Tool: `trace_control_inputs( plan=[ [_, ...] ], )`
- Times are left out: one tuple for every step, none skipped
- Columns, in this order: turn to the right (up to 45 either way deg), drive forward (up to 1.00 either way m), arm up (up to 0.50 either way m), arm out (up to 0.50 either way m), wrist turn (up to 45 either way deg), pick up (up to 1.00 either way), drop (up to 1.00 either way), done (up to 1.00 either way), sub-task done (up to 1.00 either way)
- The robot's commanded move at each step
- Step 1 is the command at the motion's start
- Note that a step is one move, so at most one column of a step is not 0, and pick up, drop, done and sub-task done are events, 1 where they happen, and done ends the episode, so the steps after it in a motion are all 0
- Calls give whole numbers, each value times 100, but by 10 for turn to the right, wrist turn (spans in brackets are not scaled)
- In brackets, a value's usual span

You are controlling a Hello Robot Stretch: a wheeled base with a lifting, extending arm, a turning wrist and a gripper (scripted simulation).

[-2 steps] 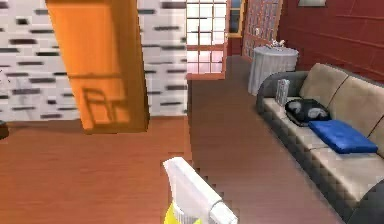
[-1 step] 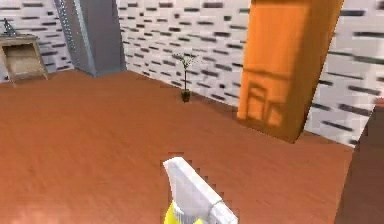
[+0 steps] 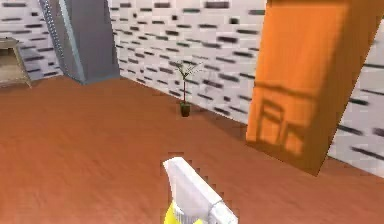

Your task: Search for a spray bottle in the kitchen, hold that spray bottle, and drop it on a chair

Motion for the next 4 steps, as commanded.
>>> trace_control_inputs(
  plan=[
    [-450,0,0,0,0,0,0,0,0],
    [0,100,0,0,0,0,0,0,0],
    [-90,0,0,0,0,0,0,0,0],
    [0,35,0,0,0,0,0,0,0]
  ],
)
